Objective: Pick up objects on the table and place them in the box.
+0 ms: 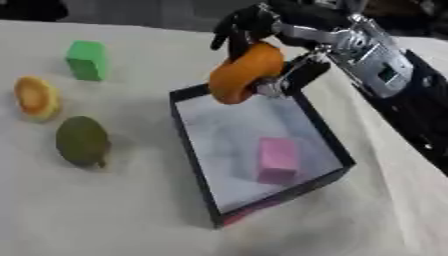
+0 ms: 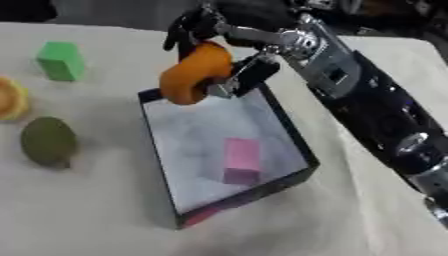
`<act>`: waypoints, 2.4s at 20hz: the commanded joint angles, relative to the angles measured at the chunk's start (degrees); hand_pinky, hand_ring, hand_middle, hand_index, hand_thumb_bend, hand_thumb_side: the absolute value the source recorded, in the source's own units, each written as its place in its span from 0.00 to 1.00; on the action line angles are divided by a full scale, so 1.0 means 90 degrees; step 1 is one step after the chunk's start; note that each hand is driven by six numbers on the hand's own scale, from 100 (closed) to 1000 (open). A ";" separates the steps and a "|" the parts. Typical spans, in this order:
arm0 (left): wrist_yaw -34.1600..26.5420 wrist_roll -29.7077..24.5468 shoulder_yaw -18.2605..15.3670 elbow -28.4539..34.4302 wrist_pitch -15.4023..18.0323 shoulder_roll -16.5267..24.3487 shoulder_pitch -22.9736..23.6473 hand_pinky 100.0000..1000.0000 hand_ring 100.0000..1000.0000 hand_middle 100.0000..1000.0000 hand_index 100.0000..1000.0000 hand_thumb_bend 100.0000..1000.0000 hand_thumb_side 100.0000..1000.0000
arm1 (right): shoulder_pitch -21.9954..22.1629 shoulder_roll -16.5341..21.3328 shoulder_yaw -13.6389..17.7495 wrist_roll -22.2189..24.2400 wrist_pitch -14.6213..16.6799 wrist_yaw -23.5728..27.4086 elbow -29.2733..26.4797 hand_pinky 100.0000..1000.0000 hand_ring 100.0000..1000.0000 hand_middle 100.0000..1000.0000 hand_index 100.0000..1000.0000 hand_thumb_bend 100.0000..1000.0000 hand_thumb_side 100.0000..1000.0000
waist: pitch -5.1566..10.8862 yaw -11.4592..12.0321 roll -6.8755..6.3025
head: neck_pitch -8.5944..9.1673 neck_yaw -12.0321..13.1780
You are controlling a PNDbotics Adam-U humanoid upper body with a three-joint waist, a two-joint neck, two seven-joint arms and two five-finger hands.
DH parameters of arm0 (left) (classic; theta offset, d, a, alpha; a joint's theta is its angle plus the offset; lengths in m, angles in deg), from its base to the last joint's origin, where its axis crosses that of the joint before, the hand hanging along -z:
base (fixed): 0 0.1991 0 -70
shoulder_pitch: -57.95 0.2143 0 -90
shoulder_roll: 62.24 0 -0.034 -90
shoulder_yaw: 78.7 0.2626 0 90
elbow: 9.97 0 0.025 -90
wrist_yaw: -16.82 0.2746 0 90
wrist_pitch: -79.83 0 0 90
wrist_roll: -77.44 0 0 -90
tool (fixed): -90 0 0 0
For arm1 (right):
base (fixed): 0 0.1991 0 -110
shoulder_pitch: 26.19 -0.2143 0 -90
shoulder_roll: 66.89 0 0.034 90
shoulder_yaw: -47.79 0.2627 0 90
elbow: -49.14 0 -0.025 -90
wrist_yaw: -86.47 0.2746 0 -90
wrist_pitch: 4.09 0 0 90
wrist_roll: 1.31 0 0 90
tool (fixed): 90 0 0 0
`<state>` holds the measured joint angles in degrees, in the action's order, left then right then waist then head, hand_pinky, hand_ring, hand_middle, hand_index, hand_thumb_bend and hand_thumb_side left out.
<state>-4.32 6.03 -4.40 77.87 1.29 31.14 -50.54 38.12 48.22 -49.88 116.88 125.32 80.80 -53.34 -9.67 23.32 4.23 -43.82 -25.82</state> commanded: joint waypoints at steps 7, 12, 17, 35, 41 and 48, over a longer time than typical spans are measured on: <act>0.0049 0.0031 -0.0063 -0.0011 0.0001 -0.0128 -0.0080 0.67 0.82 0.73 0.84 0.12 0.75 | -0.0069 -0.0029 0.0029 0.0563 0.1026 -0.0898 0.0257 0.87 0.82 0.61 0.64 0.00 0.07 | 0.0068 0.0002 0.0077 | -0.0033 -0.0065; 0.0165 0.0073 -0.0096 -0.0125 0.0079 -0.0199 0.0015 0.66 0.82 0.73 0.84 0.12 0.75 | 0.0042 -0.0059 0.0046 0.0462 0.1306 -0.1588 0.0238 0.99 0.99 0.89 0.79 0.00 0.18 | 0.0052 -0.0028 0.0109 | -0.0033 -0.0052; 0.0201 0.0107 -0.0147 -0.0301 0.0245 -0.0191 0.0085 0.66 0.82 0.73 0.84 0.12 0.76 | 0.0149 -0.0156 -0.0078 0.0309 0.1393 -0.2162 0.0178 1.00 1.00 0.99 0.87 0.00 0.18 | 0.0023 -0.0043 0.0129 | -0.0033 -0.0084; 0.0276 0.0221 -0.0285 -0.0722 0.0506 -0.0219 0.0303 0.66 0.83 0.73 0.83 0.11 0.77 | 0.0346 -0.0188 -0.0129 -0.0024 0.1396 -0.2234 0.0002 1.00 1.00 0.99 0.90 0.00 0.11 | -0.0003 -0.0087 0.0140 | -0.0033 -0.0137; 0.0269 0.0203 -0.0286 -0.0630 0.0521 -0.0138 0.0320 0.67 0.83 0.73 0.83 0.11 0.76 | 0.0494 0.0361 0.0261 -0.0716 0.0884 -0.0589 -0.0637 0.90 0.94 0.85 0.86 0.00 0.00 | 0.0038 -0.0177 0.0113 | -0.0033 -0.0066; 0.0281 0.0164 -0.0283 -0.0425 0.0534 0.0006 0.0367 0.67 0.82 0.73 0.84 0.10 0.74 | 0.0974 0.1165 0.1391 -0.1340 -0.0429 0.2673 -0.1313 0.86 0.92 0.88 0.91 0.00 0.02 | 0.0128 -0.0392 0.0029 | -0.0033 0.0176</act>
<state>-1.97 7.68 -6.51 72.56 5.96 28.97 -46.98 47.39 55.62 -39.81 105.46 123.01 100.50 -63.68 -9.65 19.62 5.13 -43.82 -24.65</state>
